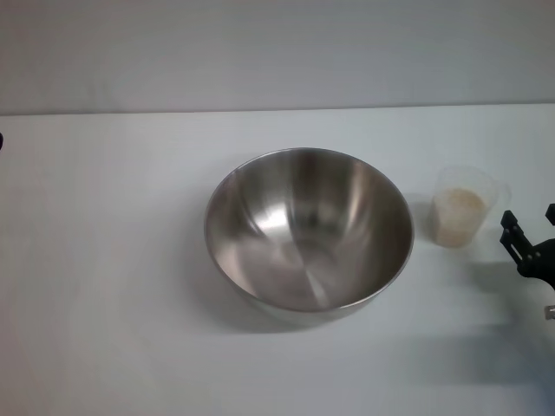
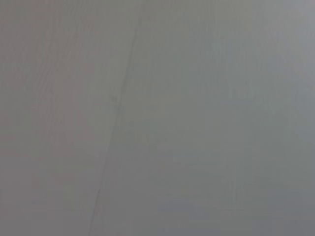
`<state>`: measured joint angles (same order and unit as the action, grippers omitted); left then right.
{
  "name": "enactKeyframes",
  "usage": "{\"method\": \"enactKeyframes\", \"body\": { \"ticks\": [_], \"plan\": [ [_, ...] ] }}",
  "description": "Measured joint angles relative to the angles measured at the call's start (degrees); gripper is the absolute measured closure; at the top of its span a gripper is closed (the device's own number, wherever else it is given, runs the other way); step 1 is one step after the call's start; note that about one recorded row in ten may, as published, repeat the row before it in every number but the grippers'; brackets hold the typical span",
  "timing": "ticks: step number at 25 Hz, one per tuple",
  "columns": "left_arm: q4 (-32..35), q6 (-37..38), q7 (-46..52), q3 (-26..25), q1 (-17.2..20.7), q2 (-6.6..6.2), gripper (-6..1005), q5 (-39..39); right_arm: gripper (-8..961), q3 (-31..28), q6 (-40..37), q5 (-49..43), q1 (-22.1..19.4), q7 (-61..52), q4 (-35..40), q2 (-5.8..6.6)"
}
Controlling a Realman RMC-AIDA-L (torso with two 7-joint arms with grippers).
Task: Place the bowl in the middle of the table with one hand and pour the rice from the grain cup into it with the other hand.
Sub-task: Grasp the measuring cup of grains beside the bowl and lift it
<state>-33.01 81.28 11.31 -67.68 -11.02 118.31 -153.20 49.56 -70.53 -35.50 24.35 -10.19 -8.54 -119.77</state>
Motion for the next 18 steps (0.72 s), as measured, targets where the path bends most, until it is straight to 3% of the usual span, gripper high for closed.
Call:
{"method": "enactKeyframes", "body": {
  "ticks": [18],
  "plan": [
    [0.23,1.2,0.08,0.37,0.34,-0.02,842,0.01,291,-1.17,1.98,0.43,1.37,-0.08,0.75,-0.02]
  ]
}}
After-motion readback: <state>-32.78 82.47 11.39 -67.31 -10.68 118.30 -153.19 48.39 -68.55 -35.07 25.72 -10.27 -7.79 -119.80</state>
